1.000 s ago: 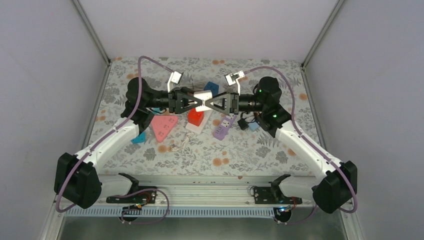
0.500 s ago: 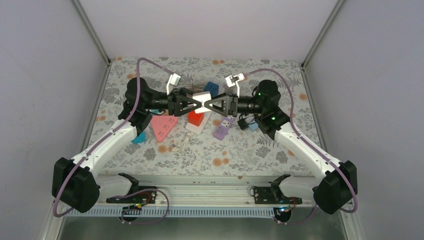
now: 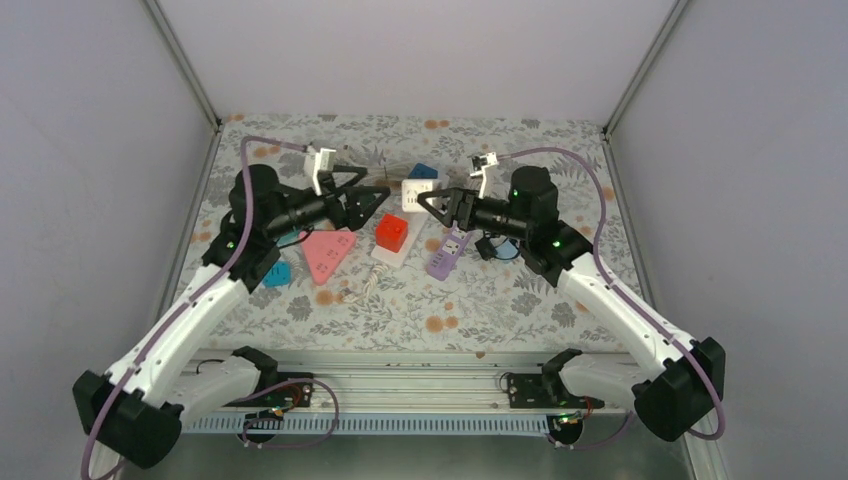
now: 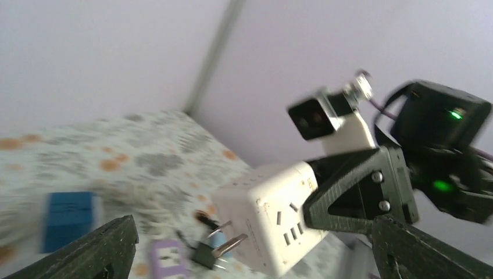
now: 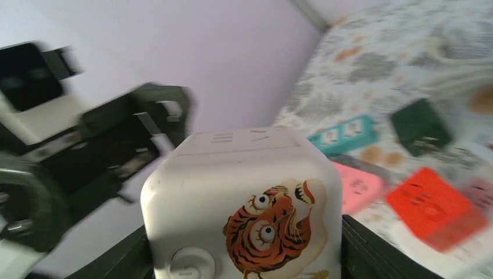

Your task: Insert the plug

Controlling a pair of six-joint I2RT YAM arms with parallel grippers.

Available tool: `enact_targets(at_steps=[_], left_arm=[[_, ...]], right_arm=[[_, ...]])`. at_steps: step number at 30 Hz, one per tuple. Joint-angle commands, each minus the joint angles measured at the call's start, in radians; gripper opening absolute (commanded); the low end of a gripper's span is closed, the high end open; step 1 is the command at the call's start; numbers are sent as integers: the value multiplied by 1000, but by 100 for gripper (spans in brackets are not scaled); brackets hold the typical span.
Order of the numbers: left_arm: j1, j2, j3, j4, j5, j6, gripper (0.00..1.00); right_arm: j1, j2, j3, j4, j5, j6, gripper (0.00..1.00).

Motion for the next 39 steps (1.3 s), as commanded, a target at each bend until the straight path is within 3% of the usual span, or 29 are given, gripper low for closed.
enact_targets(at_steps=[1, 7, 13, 17, 21, 27, 31, 39], left_arm=[[7, -112, -29, -146, -392, 134, 100], [7, -268, -100, -216, -641, 196, 100], [7, -378, -167, -291, -789, 261, 100], [5, -413, -185, -319, -772, 258, 100], [6, -448, -205, -348, -771, 260, 100], [6, -458, -207, -349, -808, 249, 100], [6, -452, -204, -361, -823, 241, 100], [6, -451, -217, -382, -836, 227, 100]], right_arm=[[2, 2, 33, -228, 301, -61, 46], [4, 88, 81, -457, 590, -36, 45], [12, 205, 110, -538, 752, 54, 46], [14, 328, 209, -612, 841, 107, 51], [17, 448, 320, -678, 935, 227, 47], [19, 592, 454, -758, 958, 377, 48], [20, 640, 522, -839, 950, 430, 43], [23, 752, 634, -1025, 932, 499, 47]])
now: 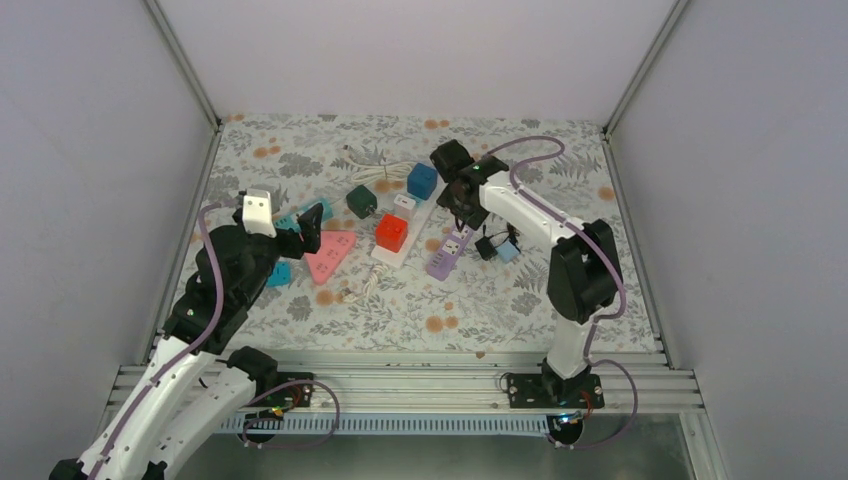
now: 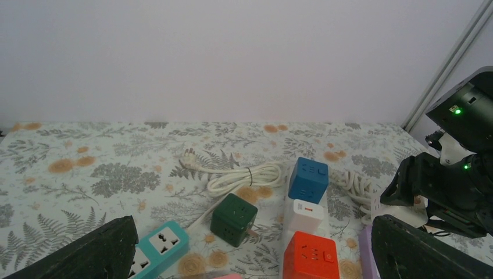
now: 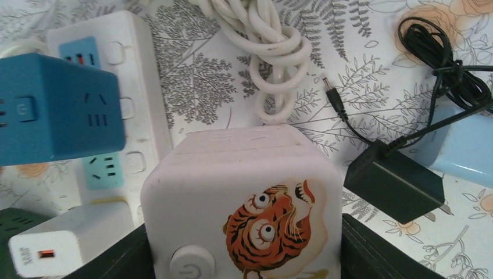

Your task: Insert the plug

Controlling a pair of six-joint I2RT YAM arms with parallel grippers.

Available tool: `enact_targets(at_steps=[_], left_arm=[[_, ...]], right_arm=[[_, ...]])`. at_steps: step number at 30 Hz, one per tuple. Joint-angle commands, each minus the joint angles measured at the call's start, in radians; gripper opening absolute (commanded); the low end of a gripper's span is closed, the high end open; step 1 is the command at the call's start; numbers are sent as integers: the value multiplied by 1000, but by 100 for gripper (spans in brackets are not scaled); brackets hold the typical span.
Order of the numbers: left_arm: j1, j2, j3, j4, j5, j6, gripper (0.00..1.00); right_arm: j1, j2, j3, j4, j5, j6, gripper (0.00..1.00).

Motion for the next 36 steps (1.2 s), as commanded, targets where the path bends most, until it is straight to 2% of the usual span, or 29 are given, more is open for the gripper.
enact_targets(at_steps=[1, 19, 36], left_arm=[[6, 2, -11, -17, -22, -6, 100], [6, 40, -7, -25, -32, -6, 100], [6, 67, -6, -29, -28, -12, 100]], right_arm=[[9, 57, 61, -119, 34, 75, 47], [11, 96, 31, -127, 0, 59, 48], [10, 44, -44, -91, -40, 33, 49]])
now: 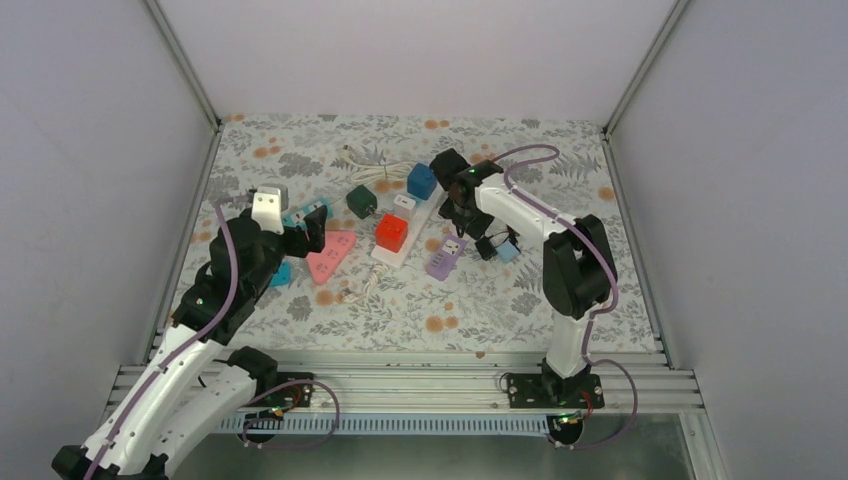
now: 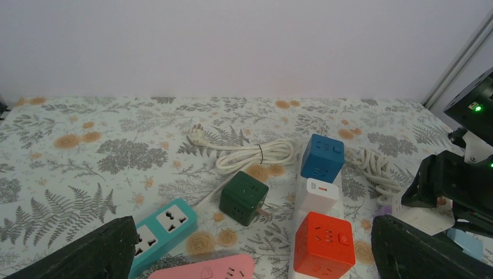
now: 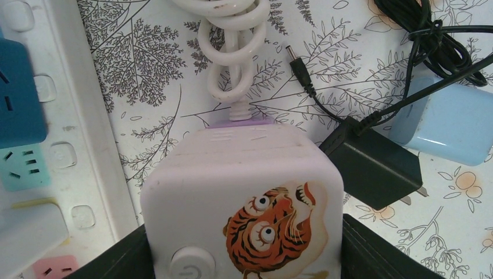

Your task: Insert the plug

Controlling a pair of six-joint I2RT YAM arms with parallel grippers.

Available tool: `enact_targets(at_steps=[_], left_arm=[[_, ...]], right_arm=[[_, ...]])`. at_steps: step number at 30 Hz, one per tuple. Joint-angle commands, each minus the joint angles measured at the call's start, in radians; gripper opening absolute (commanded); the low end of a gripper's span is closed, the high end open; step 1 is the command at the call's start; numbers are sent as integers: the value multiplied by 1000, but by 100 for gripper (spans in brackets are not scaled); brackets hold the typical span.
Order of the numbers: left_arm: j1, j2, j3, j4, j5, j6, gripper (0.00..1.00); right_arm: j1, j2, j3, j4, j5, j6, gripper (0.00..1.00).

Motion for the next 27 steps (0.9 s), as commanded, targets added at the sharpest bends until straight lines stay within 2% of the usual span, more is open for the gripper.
enact_targets(at_steps=[1, 11, 27], left_arm=[[6, 9, -2, -5, -8, -8, 100], [6, 15, -2, -8, -11, -8, 100], [6, 25, -1, -19, -24, -11, 100]], right_arm=[[8, -10, -35, -14, -19, -2, 49], [7, -52, -104, 19, -72, -27, 49], [3, -52, -73, 13, -66, -58, 51]])
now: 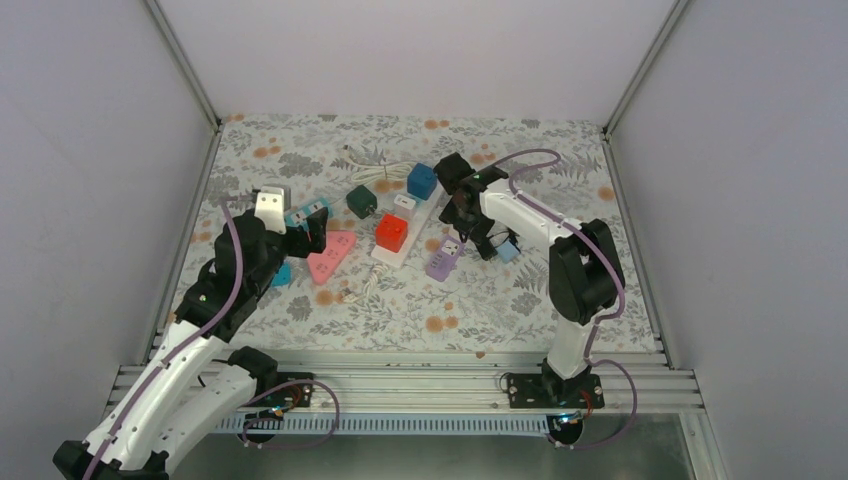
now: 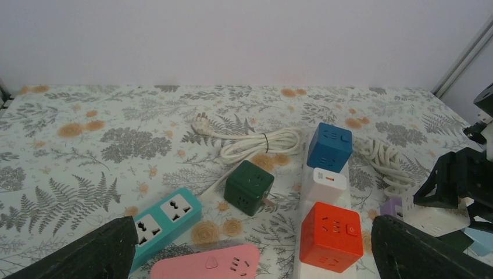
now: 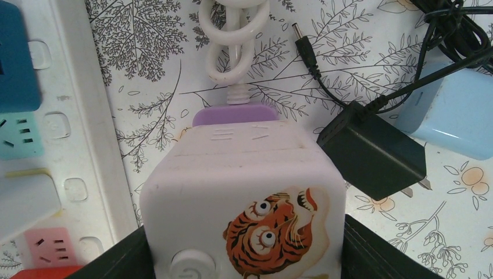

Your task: Insert the plug

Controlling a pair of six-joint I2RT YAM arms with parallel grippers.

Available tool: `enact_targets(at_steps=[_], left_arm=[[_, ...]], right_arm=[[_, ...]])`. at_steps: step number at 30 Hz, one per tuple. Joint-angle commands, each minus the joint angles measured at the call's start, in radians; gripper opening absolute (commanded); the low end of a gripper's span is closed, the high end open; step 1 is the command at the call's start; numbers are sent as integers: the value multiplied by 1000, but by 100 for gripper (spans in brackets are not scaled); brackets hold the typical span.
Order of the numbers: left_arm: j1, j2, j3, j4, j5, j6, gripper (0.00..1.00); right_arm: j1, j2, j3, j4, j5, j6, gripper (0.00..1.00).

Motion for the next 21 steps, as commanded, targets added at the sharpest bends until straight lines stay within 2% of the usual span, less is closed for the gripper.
enact_targets(at_steps=[1, 10, 21], left_arm=[[6, 2, -1, -1, -18, -11, 100], [6, 11, 2, -5, -26, -11, 100], [6, 20, 2, -6, -29, -10, 100]], right_arm=[[5, 9, 6, -41, 1, -7, 51], [3, 126, 79, -104, 42, -2, 51], [-30, 149, 26, -42, 3, -44, 53]])
